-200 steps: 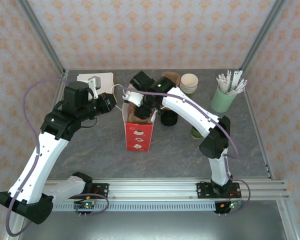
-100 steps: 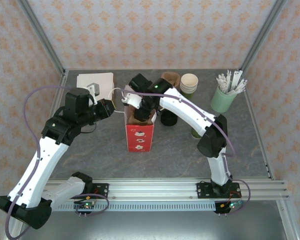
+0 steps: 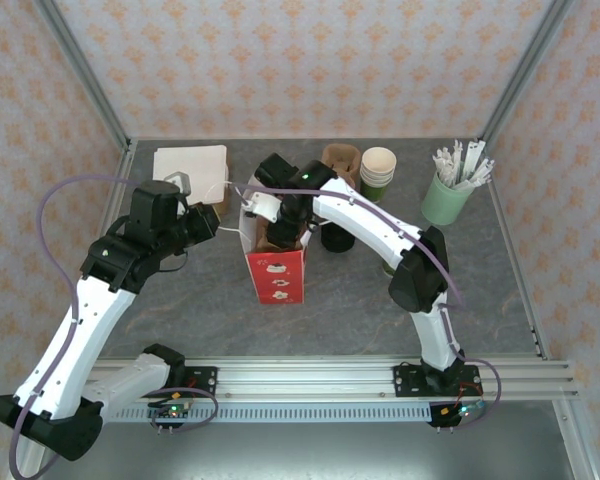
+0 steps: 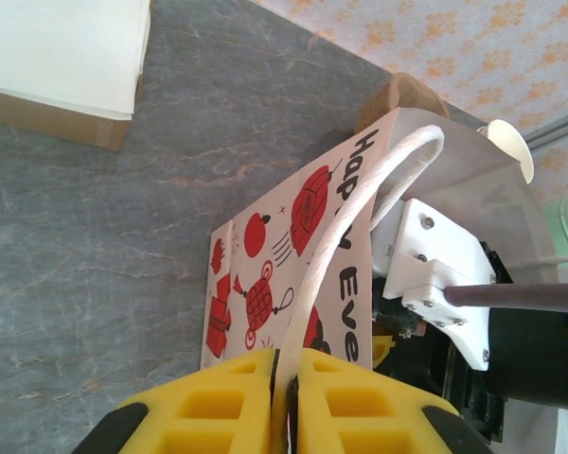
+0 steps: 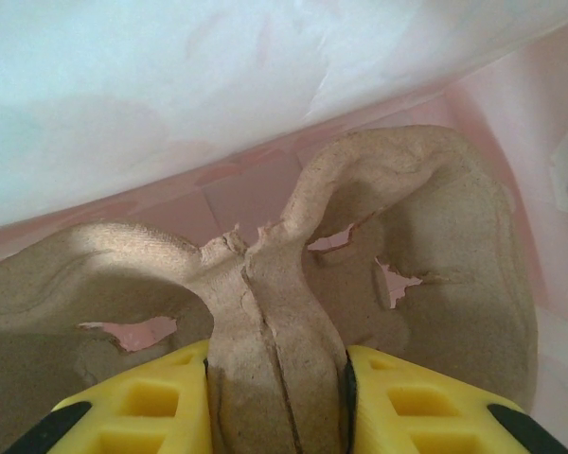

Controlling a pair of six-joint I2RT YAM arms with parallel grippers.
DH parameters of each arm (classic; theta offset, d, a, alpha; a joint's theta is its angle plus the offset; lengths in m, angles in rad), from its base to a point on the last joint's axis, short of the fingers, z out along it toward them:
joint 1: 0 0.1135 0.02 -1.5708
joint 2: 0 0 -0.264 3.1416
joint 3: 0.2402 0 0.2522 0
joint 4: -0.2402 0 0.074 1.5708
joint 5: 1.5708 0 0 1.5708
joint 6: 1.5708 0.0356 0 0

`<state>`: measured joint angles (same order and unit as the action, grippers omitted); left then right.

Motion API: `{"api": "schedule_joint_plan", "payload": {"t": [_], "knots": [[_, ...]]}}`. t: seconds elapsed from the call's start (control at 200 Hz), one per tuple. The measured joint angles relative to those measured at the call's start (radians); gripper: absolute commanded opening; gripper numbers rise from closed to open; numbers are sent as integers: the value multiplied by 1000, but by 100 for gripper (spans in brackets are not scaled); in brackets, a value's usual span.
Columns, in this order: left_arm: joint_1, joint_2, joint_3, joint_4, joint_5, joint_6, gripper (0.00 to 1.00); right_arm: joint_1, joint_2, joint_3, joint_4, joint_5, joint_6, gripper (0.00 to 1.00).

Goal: Pack the takeout coffee

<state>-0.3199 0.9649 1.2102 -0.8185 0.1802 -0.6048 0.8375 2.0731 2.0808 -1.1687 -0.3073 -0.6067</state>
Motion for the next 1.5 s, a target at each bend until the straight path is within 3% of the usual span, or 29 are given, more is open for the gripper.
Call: {"api": "schedule_joint_plan", "payload": {"t": [1.496], "knots": [[0,-2,-1,16,74,3,16,0,114,-75,32,-2,-9,35]]}}
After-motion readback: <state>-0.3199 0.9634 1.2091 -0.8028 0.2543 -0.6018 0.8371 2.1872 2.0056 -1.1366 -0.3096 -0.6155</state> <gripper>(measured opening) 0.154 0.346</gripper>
